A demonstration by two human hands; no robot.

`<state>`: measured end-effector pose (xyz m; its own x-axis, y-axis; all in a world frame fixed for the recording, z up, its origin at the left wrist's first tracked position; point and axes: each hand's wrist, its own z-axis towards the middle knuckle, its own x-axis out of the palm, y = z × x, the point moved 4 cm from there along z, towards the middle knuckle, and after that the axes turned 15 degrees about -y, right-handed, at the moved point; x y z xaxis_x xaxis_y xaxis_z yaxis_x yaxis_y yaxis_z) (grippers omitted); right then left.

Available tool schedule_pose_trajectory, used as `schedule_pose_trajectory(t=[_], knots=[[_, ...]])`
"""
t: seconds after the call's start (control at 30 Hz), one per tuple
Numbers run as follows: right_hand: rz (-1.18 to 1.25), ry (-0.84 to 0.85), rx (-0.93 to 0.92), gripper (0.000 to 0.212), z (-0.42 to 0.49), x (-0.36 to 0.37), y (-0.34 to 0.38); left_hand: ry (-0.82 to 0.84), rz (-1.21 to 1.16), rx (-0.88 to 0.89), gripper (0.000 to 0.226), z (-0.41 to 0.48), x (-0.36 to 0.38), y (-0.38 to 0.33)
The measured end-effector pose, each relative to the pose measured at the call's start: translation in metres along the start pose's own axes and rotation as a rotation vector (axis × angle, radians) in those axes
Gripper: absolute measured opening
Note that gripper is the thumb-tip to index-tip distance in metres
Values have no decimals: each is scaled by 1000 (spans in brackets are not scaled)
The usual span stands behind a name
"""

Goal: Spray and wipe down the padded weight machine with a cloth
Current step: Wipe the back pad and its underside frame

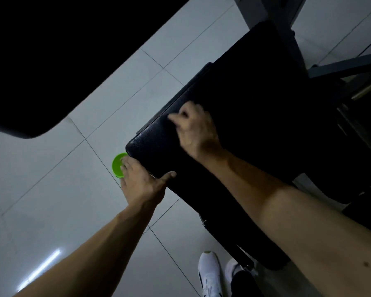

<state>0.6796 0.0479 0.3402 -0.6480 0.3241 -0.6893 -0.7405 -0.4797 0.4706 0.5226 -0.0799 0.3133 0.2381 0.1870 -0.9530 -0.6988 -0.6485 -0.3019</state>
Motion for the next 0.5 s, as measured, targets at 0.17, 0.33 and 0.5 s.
schedule_pose_trajectory(t=[0.17, 0.33, 0.5], knots=[[-110, -101, 380, 25, 28, 0, -7, -13, -85, 15, 125, -2, -1, 2], [123, 245, 10, 21, -12, 37, 94, 52, -38, -9, 106, -6, -1, -1], [134, 256, -144, 28, 11, 36, 61, 70, -118, -43, 122, -8, -1, 4]])
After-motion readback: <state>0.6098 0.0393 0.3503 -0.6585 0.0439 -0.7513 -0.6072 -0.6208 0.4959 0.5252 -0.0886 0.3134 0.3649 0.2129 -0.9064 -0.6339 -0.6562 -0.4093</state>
